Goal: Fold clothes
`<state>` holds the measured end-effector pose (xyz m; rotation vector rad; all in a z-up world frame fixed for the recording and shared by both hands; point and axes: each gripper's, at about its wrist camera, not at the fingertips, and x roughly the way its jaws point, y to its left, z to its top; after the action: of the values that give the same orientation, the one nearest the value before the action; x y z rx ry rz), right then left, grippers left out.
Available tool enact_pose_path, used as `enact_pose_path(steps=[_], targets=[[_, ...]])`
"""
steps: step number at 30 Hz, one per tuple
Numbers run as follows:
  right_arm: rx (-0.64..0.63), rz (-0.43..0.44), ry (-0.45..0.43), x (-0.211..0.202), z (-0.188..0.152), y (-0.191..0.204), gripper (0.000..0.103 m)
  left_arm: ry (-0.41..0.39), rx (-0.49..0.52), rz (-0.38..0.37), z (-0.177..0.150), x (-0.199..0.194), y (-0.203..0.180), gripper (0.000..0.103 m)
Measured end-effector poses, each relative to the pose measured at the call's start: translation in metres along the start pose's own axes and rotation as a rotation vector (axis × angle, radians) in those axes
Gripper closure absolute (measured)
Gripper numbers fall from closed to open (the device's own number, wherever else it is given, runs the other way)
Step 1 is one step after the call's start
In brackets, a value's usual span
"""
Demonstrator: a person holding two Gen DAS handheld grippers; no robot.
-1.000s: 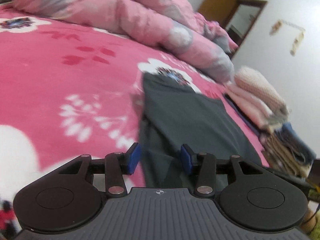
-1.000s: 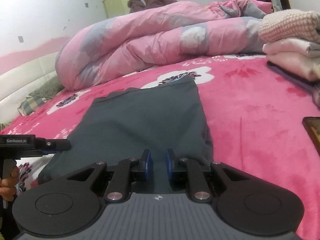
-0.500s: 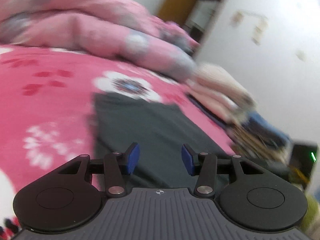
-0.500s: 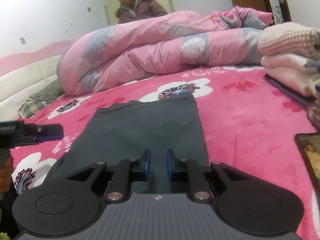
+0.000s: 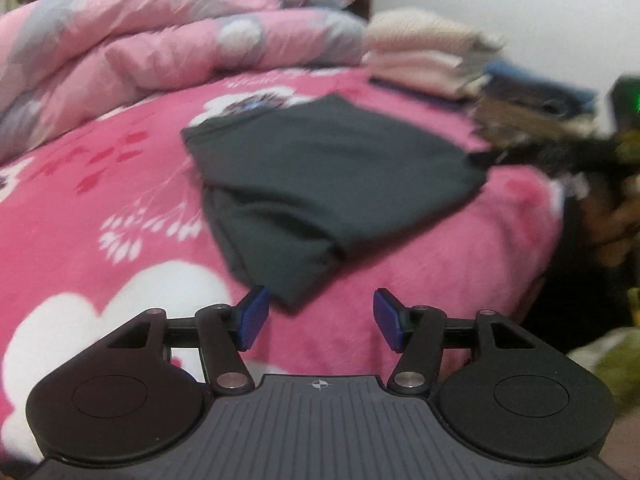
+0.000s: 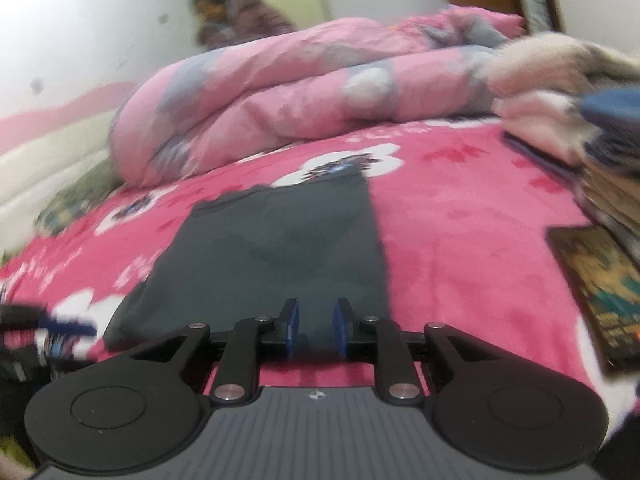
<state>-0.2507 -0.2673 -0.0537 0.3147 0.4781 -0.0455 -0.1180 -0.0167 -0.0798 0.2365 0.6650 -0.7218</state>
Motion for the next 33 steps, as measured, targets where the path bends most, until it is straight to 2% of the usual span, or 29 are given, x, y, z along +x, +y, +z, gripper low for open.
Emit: enact_pose_path(steps=[3,7,10,12,16,21,26,29,33], targets=[[0.057,-0.018,-0.007,-0.004,0.001,-0.010,0.072,0.004,-0.096,0.016,-0.003,0.006,0.006,0.054],[0.100,-0.032,-0.010,-0.007,0.000,-0.019,0.072,-0.023,-0.129,0.054,-0.002,0.005,0.010,0.074],[0.109,-0.026,-0.007,-0.007,-0.002,-0.019,0.072,-0.037,-0.103,0.078,0.000,0.004,0.010,0.092],[0.112,-0.024,-0.010,-0.007,-0.003,-0.020,0.072,-0.062,-0.022,0.099,0.003,-0.002,0.004,0.097],[0.113,-0.027,-0.010,-0.008,-0.003,-0.020,0.072,-0.118,0.163,0.134,0.012,-0.017,-0.005,0.098],[0.129,-0.032,0.002,-0.005,-0.005,-0.022,0.072,-0.077,0.435,0.191,0.002,-0.007,-0.009,0.098],[0.105,-0.037,0.002,-0.006,-0.005,-0.020,0.072,-0.048,0.590,0.160,-0.009,-0.002,-0.006,0.098],[0.112,-0.035,0.015,-0.003,-0.007,-0.020,0.072,-0.018,0.632,0.160,-0.018,0.004,0.000,0.098],[0.096,-0.040,0.026,-0.001,-0.008,-0.017,0.072,-0.018,0.531,0.179,-0.017,-0.001,0.014,0.097]])
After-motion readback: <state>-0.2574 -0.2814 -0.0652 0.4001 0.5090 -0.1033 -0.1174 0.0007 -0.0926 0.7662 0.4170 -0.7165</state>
